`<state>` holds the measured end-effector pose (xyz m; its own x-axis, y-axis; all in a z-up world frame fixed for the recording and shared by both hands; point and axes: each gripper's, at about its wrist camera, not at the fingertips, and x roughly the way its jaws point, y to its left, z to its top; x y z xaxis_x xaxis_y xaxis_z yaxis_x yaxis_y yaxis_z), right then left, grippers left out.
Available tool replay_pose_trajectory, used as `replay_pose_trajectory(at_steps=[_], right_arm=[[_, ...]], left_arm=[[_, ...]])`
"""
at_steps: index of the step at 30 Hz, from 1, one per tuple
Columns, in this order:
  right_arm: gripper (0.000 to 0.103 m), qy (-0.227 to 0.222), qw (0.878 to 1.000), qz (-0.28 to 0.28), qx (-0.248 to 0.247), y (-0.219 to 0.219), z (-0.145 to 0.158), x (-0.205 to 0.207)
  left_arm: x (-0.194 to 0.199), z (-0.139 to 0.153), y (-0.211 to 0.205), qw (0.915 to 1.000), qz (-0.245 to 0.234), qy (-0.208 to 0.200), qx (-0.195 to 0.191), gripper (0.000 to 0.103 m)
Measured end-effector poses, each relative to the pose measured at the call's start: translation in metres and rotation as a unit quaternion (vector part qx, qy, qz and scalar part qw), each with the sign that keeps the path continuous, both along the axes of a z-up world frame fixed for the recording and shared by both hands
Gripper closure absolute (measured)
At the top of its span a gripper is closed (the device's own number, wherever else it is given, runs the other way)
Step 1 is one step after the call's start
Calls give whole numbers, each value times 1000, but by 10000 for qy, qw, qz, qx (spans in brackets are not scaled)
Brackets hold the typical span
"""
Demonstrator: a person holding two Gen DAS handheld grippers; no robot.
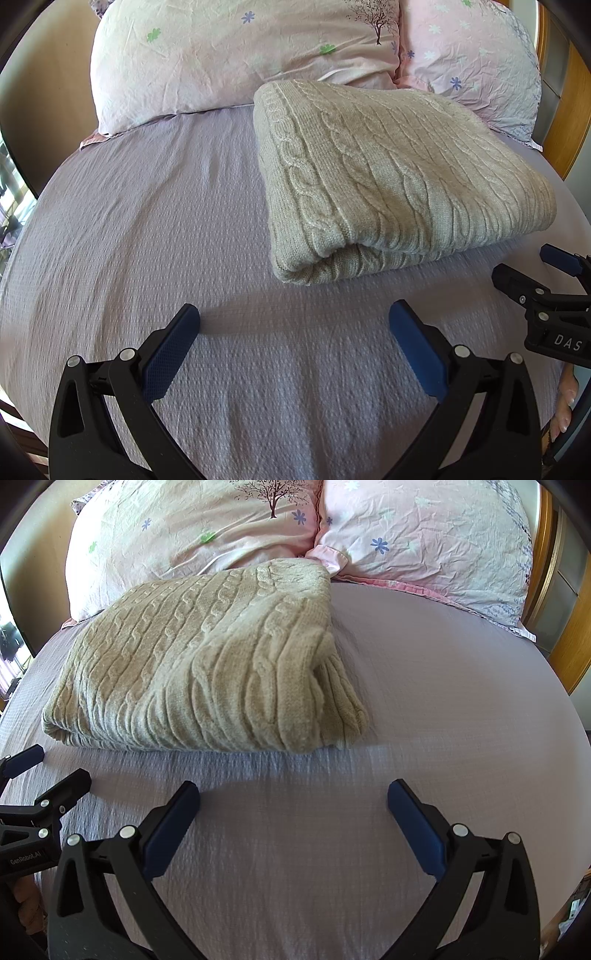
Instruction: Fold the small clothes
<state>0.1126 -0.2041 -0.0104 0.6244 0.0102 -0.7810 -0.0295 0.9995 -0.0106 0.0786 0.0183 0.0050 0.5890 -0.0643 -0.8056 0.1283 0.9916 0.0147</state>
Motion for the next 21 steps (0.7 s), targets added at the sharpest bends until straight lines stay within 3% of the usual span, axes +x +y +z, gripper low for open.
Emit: replay_pose_trajectory(at_steps=[21], right_arm=[[2,-1,10000,-7,2,0,0,0]], left_arm=[[3,-1,2,9999,-32,130,9,1]])
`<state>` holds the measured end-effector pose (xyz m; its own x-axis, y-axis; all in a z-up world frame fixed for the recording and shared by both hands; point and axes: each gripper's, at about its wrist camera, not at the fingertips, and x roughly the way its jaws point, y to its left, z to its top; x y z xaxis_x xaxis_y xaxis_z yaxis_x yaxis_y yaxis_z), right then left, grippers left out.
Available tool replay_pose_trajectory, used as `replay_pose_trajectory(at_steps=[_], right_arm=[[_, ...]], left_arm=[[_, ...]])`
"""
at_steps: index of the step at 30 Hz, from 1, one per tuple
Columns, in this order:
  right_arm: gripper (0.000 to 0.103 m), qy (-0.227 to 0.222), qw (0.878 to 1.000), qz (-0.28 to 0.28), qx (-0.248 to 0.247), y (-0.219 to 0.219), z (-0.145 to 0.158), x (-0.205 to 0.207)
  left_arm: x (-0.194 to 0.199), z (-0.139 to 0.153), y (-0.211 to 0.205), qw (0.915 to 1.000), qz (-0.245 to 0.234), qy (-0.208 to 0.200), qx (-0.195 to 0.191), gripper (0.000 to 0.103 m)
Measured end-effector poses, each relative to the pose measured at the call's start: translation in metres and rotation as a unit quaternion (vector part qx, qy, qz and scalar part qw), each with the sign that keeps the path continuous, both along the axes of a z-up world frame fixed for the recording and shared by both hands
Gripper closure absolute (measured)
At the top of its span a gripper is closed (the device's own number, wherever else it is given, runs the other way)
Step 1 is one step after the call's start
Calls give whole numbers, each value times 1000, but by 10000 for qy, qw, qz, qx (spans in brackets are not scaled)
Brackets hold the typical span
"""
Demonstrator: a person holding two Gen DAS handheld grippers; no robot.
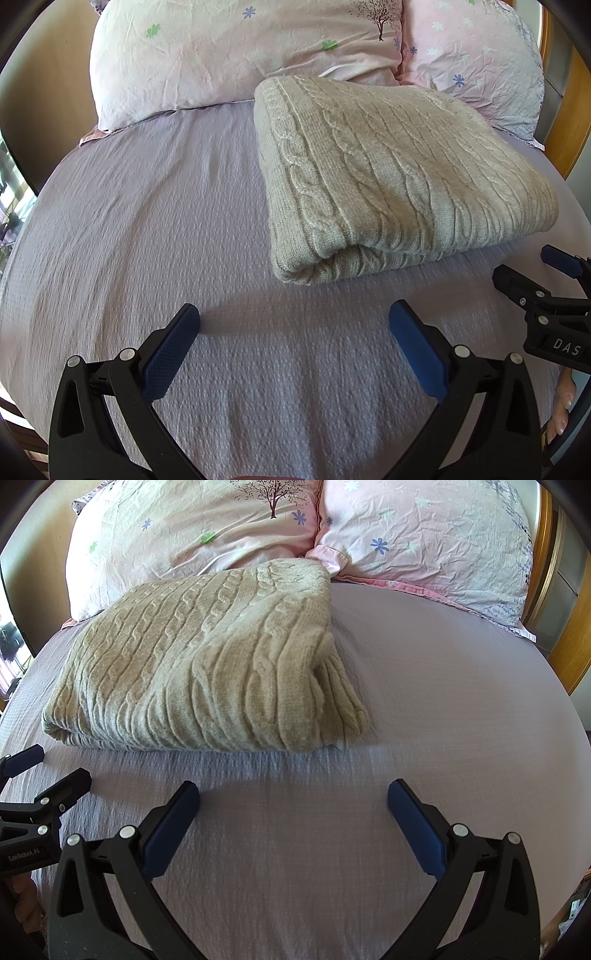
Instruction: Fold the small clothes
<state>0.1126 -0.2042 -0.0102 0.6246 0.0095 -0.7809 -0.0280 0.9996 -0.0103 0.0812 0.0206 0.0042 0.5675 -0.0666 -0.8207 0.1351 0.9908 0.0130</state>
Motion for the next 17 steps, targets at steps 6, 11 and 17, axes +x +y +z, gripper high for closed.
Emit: replay_pose_trajectory(at_steps=[6,11,17], right_arm=[[2,-1,10000,-3,0,0,0,0],[2,-1,10000,-5,1,0,0,0],[2,-1,10000,-1,1,0,0,0]], left_arm=[[0,0,0,10000,-16,9,5,1],[1,0,0,10000,-23,18,7,1],[4,0,0,10000,-42,71,14,1]])
